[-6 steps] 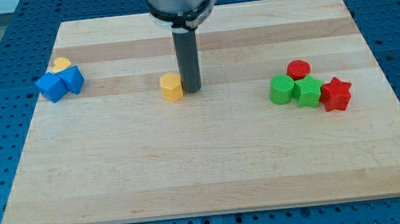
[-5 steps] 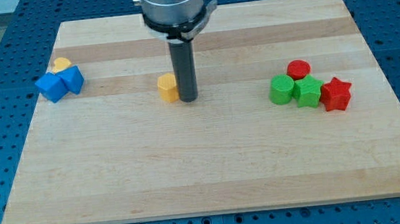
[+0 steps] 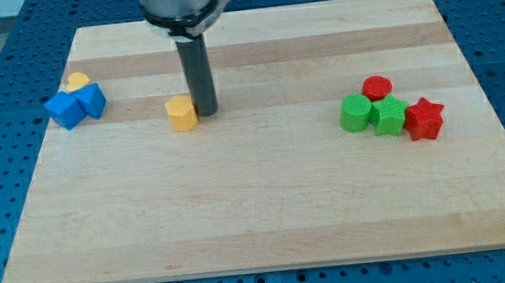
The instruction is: Slide the yellow hexagon towards the center left of the board
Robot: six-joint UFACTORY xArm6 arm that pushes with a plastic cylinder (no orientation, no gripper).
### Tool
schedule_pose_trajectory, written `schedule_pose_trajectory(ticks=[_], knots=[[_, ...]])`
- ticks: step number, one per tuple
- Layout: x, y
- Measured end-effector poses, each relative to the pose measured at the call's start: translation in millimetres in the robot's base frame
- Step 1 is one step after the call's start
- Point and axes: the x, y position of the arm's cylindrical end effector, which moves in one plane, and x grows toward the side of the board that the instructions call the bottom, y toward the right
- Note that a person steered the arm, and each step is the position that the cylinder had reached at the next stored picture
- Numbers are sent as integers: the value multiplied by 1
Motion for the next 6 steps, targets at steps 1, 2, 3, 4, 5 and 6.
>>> schedule_pose_trajectory(ticks=[1, 2, 3, 4, 5, 6], knots=[[2, -15], [10, -25], [27, -30], [28, -51], [28, -76], [36, -82]])
